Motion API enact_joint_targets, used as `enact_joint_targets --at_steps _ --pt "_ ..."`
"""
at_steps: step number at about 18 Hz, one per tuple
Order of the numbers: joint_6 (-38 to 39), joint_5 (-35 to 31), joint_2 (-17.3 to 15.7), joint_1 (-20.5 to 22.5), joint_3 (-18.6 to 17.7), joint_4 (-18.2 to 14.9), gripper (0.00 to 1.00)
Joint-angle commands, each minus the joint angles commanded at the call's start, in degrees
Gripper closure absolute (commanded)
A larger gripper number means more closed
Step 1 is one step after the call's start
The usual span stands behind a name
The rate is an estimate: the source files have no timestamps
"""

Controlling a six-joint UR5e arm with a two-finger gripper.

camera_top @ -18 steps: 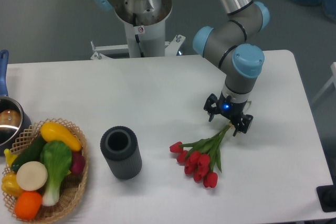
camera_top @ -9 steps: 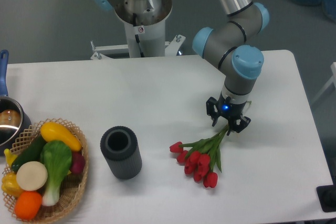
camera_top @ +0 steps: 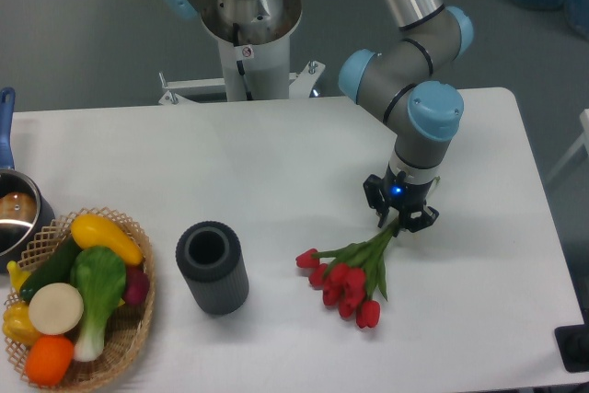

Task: Pick up the flowers from the table
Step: 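Close the gripper around the green tulip stems, then lift the red tulip bunch up off the table by the stems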

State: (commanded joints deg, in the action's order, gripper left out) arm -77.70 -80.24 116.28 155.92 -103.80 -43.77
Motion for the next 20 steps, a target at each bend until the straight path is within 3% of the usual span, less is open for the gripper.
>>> enact_joint_targets --at_steps 2,9,14,20 --pt "0.0 0.0 -0.26 0.0 0.01 -0.09 0.91" --pt "0.0 2.54 -3.34 0.35 1.41 -0.09 0.91" --pt "3.95 7.12 -4.31 0.7 5.54 -0.18 0.91" --pt "7.3 12.12 -8.69 3.59 7.39 -0.18 0.91"
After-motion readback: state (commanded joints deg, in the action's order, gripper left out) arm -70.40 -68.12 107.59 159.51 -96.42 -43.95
